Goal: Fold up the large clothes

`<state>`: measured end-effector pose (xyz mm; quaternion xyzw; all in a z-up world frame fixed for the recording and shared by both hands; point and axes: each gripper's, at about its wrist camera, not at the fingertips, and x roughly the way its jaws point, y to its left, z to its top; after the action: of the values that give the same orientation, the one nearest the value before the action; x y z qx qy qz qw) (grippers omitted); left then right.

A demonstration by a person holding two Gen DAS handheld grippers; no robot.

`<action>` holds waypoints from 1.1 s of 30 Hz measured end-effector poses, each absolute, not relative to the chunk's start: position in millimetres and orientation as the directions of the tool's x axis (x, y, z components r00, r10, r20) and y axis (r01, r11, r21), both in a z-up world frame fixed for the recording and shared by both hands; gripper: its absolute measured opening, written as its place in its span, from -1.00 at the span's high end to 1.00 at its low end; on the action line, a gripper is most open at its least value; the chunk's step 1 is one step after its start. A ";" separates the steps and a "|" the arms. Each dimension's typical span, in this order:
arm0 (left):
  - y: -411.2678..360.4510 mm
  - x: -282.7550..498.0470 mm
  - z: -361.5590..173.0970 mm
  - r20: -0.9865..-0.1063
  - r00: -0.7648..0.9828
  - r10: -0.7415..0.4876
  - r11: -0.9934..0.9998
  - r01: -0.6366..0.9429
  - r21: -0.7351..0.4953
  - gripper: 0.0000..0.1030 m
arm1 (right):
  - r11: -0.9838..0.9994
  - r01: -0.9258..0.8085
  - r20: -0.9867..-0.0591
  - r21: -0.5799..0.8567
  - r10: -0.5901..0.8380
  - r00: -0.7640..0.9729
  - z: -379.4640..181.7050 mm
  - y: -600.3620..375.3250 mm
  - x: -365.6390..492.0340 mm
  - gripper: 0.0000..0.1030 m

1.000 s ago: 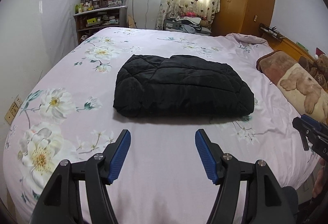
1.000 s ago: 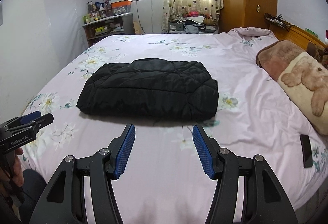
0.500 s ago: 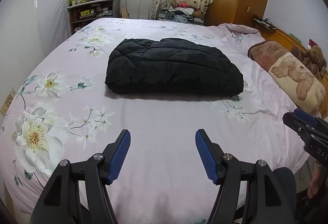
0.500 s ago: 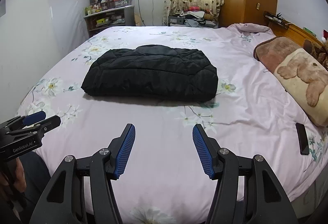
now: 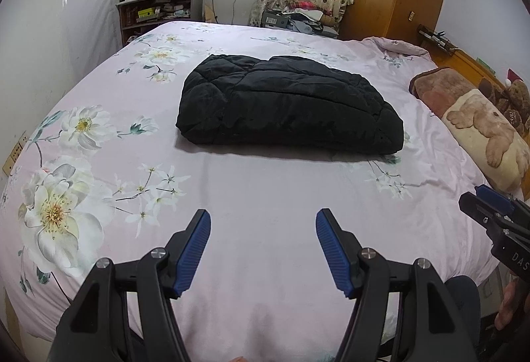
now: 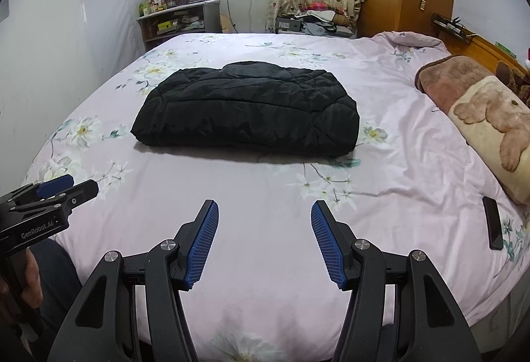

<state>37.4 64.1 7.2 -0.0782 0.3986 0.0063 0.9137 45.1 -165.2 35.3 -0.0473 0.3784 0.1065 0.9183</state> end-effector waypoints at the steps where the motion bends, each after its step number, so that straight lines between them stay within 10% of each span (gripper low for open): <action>1: 63.8 37.6 7.3 -0.730 0.681 -0.053 0.987 -0.073 -0.140 -0.32 | 0.973 -0.232 -0.705 -0.005 0.161 0.691 35.4 -165.4 45.0 -0.14; 33: 60.0 36.8 7.3 -0.736 0.676 -0.039 0.991 -0.068 -0.114 -0.32 | 0.972 -0.236 -0.712 -0.005 0.162 0.683 31.0 -165.4 46.0 -0.14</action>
<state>36.8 60.0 7.3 -0.0662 0.4022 0.0080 0.9131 46.0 -165.4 31.0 -0.0481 0.3831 0.1085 0.9161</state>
